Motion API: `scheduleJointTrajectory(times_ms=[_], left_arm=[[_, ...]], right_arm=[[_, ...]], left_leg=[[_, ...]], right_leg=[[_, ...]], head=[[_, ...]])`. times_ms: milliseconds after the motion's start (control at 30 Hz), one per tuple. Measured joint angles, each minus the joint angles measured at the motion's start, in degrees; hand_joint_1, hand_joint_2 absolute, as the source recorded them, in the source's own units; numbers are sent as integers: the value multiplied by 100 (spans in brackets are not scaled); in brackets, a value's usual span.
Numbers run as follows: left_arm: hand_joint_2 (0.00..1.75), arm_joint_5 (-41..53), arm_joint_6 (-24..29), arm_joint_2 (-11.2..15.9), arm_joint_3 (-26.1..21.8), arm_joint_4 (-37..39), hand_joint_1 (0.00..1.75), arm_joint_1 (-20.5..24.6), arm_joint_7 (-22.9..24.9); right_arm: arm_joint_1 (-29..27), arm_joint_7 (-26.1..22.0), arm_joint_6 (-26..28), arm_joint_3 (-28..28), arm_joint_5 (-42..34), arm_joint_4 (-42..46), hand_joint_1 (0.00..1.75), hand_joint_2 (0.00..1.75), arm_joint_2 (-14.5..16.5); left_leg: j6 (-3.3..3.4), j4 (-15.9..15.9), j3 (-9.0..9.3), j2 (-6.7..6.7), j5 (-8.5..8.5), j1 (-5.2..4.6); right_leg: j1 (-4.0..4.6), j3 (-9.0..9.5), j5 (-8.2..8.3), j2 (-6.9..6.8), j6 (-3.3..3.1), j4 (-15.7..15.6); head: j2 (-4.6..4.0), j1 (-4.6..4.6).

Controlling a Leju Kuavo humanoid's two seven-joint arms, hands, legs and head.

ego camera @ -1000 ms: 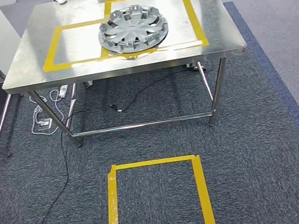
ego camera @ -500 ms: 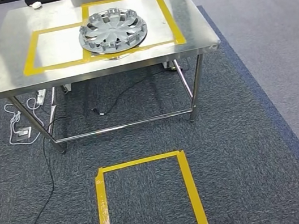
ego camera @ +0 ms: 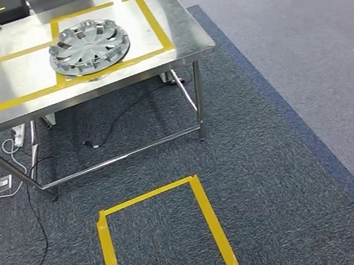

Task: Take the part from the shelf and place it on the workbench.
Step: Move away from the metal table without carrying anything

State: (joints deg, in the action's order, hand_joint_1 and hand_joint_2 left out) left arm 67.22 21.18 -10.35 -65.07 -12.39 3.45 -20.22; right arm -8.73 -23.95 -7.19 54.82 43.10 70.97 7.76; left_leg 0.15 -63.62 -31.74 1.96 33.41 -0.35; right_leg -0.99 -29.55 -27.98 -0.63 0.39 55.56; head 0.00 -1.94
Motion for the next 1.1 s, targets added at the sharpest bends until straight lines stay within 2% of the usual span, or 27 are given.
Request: scheduleJointTrajectory(times_ms=[33, 67, 100, 133, 167, 233, 267, 300, 367, 400, 467, 533, 567, 600, 633, 667, 700, 767, 800, 833, 867, 900, 967, 1033, 1067, 1100], left_arm=[[0, 5, 2, 4, 0, 0, 0, -8, 3], [0, 8, 2, 8, 0, 0, 0, -14, 6], [0, 13, 2, 10, 0, 0, 0, -16, 9], [0, 20, 2, 14, 0, 0, 0, -15, 10], [0, 27, 2, 17, 0, 0, 0, -13, 11], [0, 43, 2, 30, 0, 0, 0, -8, 11], [0, 51, 3, 34, 1, 0, 0, -1, 11], [0, 58, 4, 38, 1, 0, 0, 7, 12], [0, 70, 6, 36, 1, 0, 0, 28, 14], [0, 78, 7, 33, 1, 0, 0, 35, 16], [0, 101, 13, 30, 0, 0, 0, 41, 31], [0, 127, 20, 32, 0, 0, 0, 24, 61], [0, 141, 21, 32, 0, 0, 0, 12, 78], [0, 154, 22, 33, 0, 0, 0, 1, 92], [0, 166, 22, 33, 0, 0, 0, -1, 103], [0, 175, 22, 33, 0, 0, 0, 1, 112], [0, 186, 22, 32, 1, 0, 0, 6, 115], [0, 213, 22, 26, 2, 0, 0, 16, 118], [0, 224, 22, 23, 2, 0, 0, 24, 119], [0, 234, 22, 19, 4, 0, 0, 34, 119], [0, 244, 22, 15, 6, 0, 0, 47, 120], [0, 255, 22, 13, 9, 0, 0, 61, 122], [0, 278, 22, 9, 13, 0, 0, 74, 126], [0, 296, 21, 11, 13, 0, 0, 60, 129], [0, 306, 17, 13, 14, 0, 0, 50, 132], [0, 315, 13, 15, 15, 0, 0, 43, 137]], right_arm=[[108, -47, 6, 213, 149, -257, 0, 0, 15], [194, -74, 20, 424, 294, -507, 0, 0, 28], [261, -85, 42, 615, 441, -727, 0, 0, 38], [320, -74, 78, 801, 597, -932, 0, 0, 43], [375, -57, 119, 980, 747, -1122, 0, 0, 47], [481, 2, 235, 1251, 1008, -1485, 0, 0, 46], [530, 41, 310, 1319, 1129, -1660, 0, 0, 35], [570, 84, 399, 1364, 1259, -1858, 0, 0, 20], [623, 172, 562, 1375, 1467, -2214, 0, 0, -37], [633, 228, 622, 1380, 1541, -2374, 0, 0, -58], [662, 409, 721, 1384, 1662, -2650, 0, 0, -96], [728, 633, 831, 1386, 1777, -2974, 0, 0, -132], [754, 719, 886, 1389, 1819, -3146, 0, 0, -151], [769, 798, 939, 1391, 1855, -3328, 0, 0, -165], [770, 871, 982, 1394, 1882, -3482, 0, 0, -176], [769, 954, 1017, 1396, 1915, -3628, 0, 0, -188], [774, 1050, 1047, 1397, 1955, -3762, 0, 0, -203], [817, 1351, 1118, 1398, 2101, -4025, 0, 0, -246], [839, 1511, 1163, 1399, 2186, -4143, 0, 0, -265], [854, 1692, 1216, 1399, 2283, -4262, 0, 0, -280], [859, 1865, 1262, 1399, 2365, -4378, 0, 0, -285], [855, 2012, 1296, 1398, 2437, -4487, 0, 0, -288], [870, 2303, 1286, 1396, 2598, -4698, 0, 0, -291], [906, 2519, 1151, 1393, 2733, -4865, 0, 0, -293], [918, 2609, 1055, 1392, 2776, -4942, 0, 0, -293], [921, 2683, 959, 1392, 2801, -5020, 0, 0, -293]], left_leg=[[-17, -380, -142, -55, 204, 13], [-24, -697, -261, -77, 332, 21], [-22, -861, -315, -91, 351, 23], [-10, -811, -281, -104, 250, 25], [9, -554, -158, -136, 55, 26], [57, 195, 176, -334, -318, 34], [74, 455, 282, -428, -401, 38], [87, 588, 324, -494, -416, 38], [124, 622, 306, -448, -417, 35], [160, 641, 295, -391, -442, 42], [237, 686, 272, -269, -494, 60], [275, 696, 220, -119, -519, 46], [280, 694, 195, -39, -526, 36], [283, 692, 175, 43, -533, 26], [282, 691, 166, 111, -537, 19], [280, 691, 165, 173, -540, 11], [277, 689, 173, 229, -540, 4], [249, 677, 194, 333, -534, -25], [224, 669, 204, 376, -531, -33], [193, 665, 210, 420, -530, -35], [160, 665, 218, 462, -530, -30], [122, 654, 220, 446, -516, -19], [39, 444, 147, 201, -333, 6], [-16, -195, -105, -78, 56, 36], [-30, -586, -262, -116, 235, 48], [-41, -876, -380, -125, 326, 57]], right_leg=[[0, -24, 17, 67, -15, 6], [1, -44, 29, 134, -21, 16], [2, -60, 35, 200, -20, 28], [2, -72, 38, 267, -18, 46], [2, -79, 39, 334, -13, 64], [8, -102, 45, 468, 14, 99], [12, -133, 55, 533, 43, 114], [12, -171, 72, 593, 81, 124], [1, -256, 119, 703, 171, 120], [-3, -292, 114, 684, 204, 134], [2, -445, -69, 467, 245, 363], [7, -779, -494, 196, 277, 1085], [6, -941, -665, 142, 293, 1462], [6, -1040, -761, 108, 306, 1734], [6, -1005, -726, 92, 307, 1746], [7, -840, -592, 67, 295, 1513], [15, -589, -416, -2, 270, 1118], [55, -134, -176, -228, 189, 332], [77, -25, -132, -300, 151, 126], [98, 4, -127, -314, 119, 48], [105, -7, -106, -254, 92, 40], [96, 9, -83, -210, 64, 23], [65, 24, -19, -113, 0, -17], [50, 3, 27, 0, -46, -24], [50, -15, 38, 64, -57, -17], [50, -27, 42, 132, -59, -7]], head=[[0, 2], [0, 2], [0, 3], [0, 3], [0, 4], [0, 4], [0, 5], [0, 4], [0, 3], [0, 1], [0, -26], [0, -59], [0, -63], [0, -65], [0, -65], [0, -66], [0, -65], [0, -60], [0, -51], [0, -45], [0, -38], [0, -38], [0, -18], [0, 11], [0, 15], [0, 16]])
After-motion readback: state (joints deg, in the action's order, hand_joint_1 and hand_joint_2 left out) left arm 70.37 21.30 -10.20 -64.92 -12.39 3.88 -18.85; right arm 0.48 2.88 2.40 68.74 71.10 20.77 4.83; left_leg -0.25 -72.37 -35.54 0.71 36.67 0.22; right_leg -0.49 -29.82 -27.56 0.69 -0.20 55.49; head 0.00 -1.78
